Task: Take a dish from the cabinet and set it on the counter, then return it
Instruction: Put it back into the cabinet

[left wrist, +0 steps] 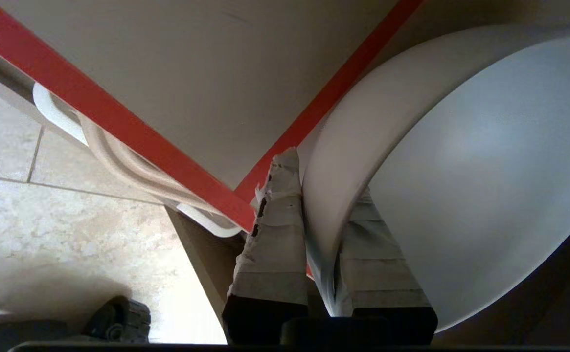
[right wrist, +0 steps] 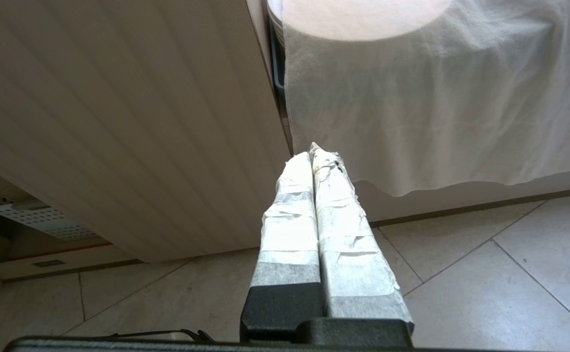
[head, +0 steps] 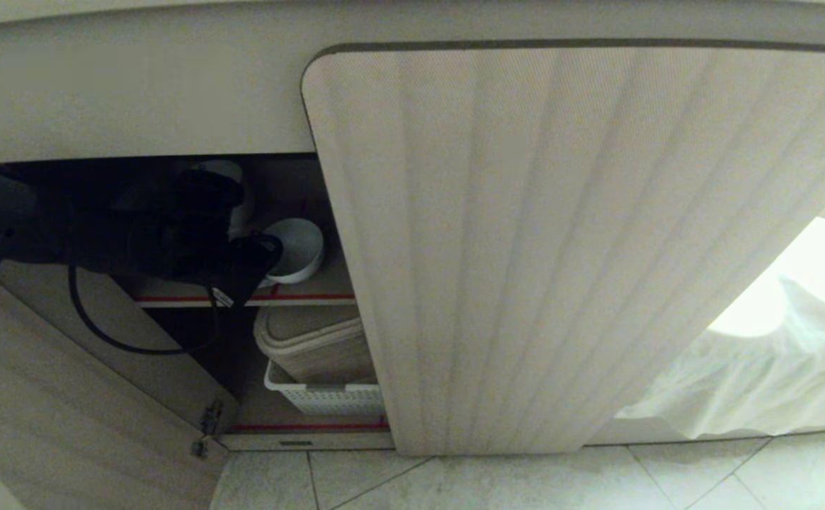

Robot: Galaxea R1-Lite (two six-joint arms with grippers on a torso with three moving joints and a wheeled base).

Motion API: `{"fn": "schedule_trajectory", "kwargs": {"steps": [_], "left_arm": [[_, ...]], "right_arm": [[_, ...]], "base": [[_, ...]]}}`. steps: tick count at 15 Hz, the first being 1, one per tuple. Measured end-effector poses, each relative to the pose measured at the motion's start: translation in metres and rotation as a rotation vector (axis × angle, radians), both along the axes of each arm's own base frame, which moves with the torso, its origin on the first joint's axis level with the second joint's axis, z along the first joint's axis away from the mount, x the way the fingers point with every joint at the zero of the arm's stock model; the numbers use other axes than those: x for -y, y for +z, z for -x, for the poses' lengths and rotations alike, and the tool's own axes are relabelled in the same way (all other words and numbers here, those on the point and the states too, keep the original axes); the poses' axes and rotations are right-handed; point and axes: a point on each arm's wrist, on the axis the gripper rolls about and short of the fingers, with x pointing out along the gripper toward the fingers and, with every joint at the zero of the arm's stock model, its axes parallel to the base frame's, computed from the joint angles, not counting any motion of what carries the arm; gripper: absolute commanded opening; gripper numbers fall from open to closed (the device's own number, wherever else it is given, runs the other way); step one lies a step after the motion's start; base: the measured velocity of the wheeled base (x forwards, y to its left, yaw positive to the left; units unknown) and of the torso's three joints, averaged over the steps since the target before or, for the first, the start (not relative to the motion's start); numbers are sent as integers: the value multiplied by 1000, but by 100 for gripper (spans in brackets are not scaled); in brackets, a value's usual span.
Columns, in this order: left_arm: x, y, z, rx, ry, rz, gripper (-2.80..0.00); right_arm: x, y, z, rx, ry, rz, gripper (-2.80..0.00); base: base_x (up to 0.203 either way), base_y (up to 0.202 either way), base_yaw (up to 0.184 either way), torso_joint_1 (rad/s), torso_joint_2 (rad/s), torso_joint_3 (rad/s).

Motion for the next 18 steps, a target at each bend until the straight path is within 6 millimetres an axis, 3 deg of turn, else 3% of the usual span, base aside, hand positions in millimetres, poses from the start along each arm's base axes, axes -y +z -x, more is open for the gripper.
{"fn": "schedule_trajectory", "kwargs": {"steps": [4, 5, 6, 18], "left_arm": [[0, -1, 0, -1, 0, 0, -280], [0, 0, -1, 2, 4, -1, -260], [0, 0, -1, 11, 11, -5, 0], [-1, 2, -2, 31, 13, -5, 0]], "right_arm": [[0, 0, 0, 0, 0, 0, -280], [0, 0, 0, 0, 0, 0, -280], [0, 0, 0, 0, 0, 0, -280], [0, 0, 0, 0, 0, 0, -280]], "base": [[0, 0, 0, 0, 0, 0], [0, 0, 0, 0, 0, 0], [0, 0, 0, 0, 0, 0], [0, 0, 0, 0, 0, 0]]}}
